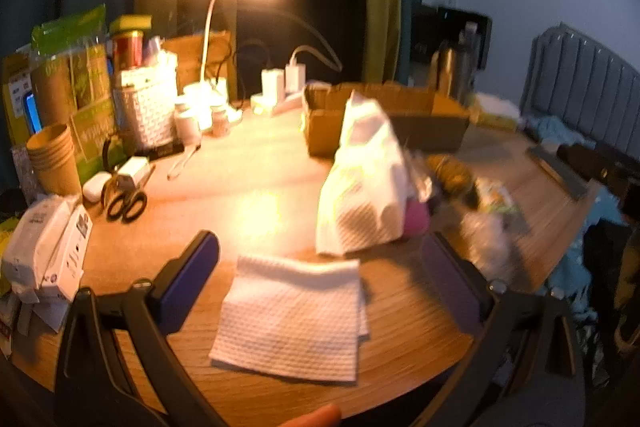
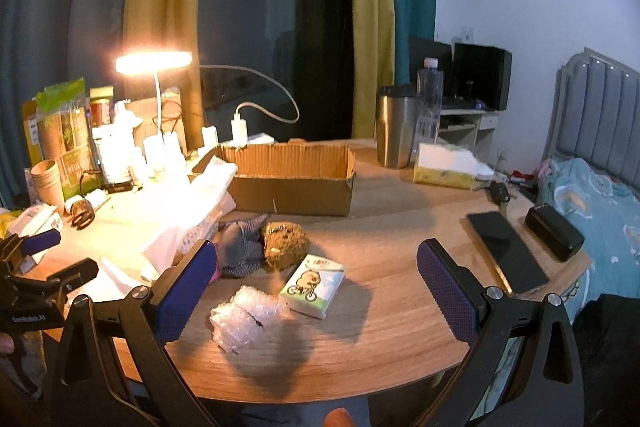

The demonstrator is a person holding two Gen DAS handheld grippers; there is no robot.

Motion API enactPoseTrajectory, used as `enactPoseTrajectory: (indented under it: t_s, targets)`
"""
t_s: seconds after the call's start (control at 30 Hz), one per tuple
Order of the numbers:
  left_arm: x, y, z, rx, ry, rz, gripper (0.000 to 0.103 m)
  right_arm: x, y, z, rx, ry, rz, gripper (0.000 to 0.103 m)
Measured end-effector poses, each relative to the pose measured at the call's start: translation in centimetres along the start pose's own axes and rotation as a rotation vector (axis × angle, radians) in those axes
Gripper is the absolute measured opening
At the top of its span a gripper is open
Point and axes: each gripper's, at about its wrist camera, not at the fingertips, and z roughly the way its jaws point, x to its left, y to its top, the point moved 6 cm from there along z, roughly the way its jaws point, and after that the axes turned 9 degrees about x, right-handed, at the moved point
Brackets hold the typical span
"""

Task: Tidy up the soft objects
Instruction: 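Grasp the folded white wipe with the left gripper while the right grasps the bubble-wrap bag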

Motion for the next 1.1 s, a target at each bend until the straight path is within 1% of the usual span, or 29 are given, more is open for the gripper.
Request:
enactPoseTrajectory:
  t_s: [0.17, 0.3, 0.43, 0.53, 0.67, 0.77, 0.83, 0.87, 0.9, 0.93, 0.97, 1.0, 1.03, 1.07, 1.1]
  targets:
    - [0.8, -1.6, 2.4, 0.074, 0.038, 0.007, 0.102, 0.4, -1.2, 2.2, 0.061, 0.021, -0.006, 0.102]
    - [1.0, -2.9, 4.4, 0.136, 0.059, 0.032, 0.102, 1.1, -1.9, 3.9, 0.106, 0.046, -0.013, 0.102]
    - [1.0, -3.6, 5.8, 0.183, 0.069, 0.053, 0.102, 2.2, -2.5, 5.5, 0.15, 0.079, -0.029, 0.102]
    - [1.1, -4.0, 7.0, 0.22, 0.089, 0.072, 0.102, 3.1, -2.9, 6.7, 0.186, 0.12, -0.037, 0.102]
    - [1.5, -4.1, 7.3, 0.235, 0.065, 0.061, 0.102, 4.2, -3.4, 7.7, 0.223, 0.161, -0.058, 0.102]
    - [1.9, -4.1, 7.6, 0.259, 0.032, 0.034, 0.102, 5.0, -3.7, 8.5, 0.248, 0.193, -0.069, 0.102]
    - [1.9, -4.0, 7.7, 0.264, 0.027, 0.033, 0.101, 5.5, -4.0, 9.0, 0.269, 0.203, -0.08, 0.102]
    - [1.9, -4.0, 7.7, 0.266, 0.026, 0.035, 0.1, 5.7, -4.2, 9.2, 0.278, 0.207, -0.086, 0.1]
    - [1.9, -4.0, 7.7, 0.267, 0.021, 0.036, 0.095, 5.9, -4.3, 9.5, 0.287, 0.212, -0.09, 0.097]
    - [1.8, -3.9, 7.7, 0.266, 0.016, 0.04, 0.094, 6.0, -4.5, 9.8, 0.301, 0.217, -0.092, 0.091]
    - [1.8, -3.9, 7.6, 0.26, 0.011, 0.043, 0.09, 6.0, -4.6, 10.0, 0.312, 0.216, -0.093, 0.085]
    - [1.7, -3.8, 7.5, 0.258, 0.008, 0.046, 0.083, 6.1, -4.8, 10.3, 0.324, 0.212, -0.094, 0.083]
    - [1.5, -3.8, 7.4, 0.255, 0.001, 0.05, 0.077, 6.1, -4.9, 10.3, 0.331, 0.213, -0.093, 0.078]
    - [1.3, -3.8, 7.3, 0.253, -0.01, 0.06, 0.065, 6.2, -5.0, 10.4, 0.341, 0.216, -0.094, 0.069]
    - [1.0, -3.8, 7.1, 0.251, -0.022, 0.071, 0.052, 6.4, -5.1, 10.5, 0.351, 0.222, -0.099, 0.064]
